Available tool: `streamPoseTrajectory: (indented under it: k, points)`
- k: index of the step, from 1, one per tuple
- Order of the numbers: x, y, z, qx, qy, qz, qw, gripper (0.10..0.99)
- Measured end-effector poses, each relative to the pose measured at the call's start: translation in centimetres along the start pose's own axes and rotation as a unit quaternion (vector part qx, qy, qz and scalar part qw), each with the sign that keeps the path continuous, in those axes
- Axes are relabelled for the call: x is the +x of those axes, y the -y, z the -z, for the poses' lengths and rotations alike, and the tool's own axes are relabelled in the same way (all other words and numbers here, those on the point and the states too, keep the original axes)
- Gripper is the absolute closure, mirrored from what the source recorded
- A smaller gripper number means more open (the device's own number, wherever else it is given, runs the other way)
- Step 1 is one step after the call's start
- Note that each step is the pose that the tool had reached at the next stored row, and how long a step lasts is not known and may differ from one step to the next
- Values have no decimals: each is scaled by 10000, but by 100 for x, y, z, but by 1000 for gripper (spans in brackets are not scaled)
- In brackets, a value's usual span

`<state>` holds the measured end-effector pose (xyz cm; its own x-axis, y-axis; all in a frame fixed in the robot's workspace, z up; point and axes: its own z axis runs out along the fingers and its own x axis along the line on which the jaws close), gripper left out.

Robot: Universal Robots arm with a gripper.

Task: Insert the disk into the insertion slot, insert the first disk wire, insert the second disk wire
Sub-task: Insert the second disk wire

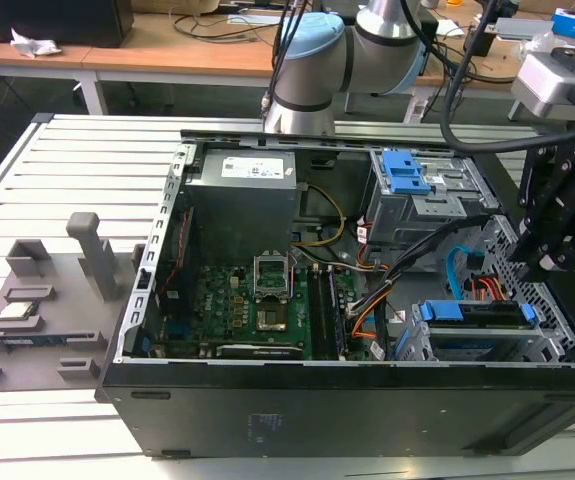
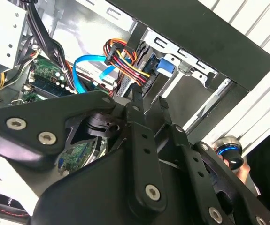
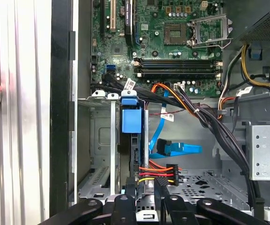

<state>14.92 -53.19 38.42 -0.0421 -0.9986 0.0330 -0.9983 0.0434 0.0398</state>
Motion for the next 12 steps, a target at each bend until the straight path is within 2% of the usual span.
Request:
streamPoseTrajectory:
  k: [3, 4, 5, 6, 8, 9, 12]
  points:
    - [-10, -51, -12, 0, 1, 0, 10000, 784]
    - [-26, -97, -27, 0, 1, 0, 10000, 784]
    - [-98, -158, -49, 0, 1, 0, 10000, 784]
    - [-137, -166, -52, 0, 1, 0, 10000, 784]
    - [-160, -217, -60, 0, 0, 0, 10000, 784]
    - [-158, -287, -79, 1, -9, 0, 10000, 784]
    - [-156, -352, -117, 3, -60, -2, 10000, 784]
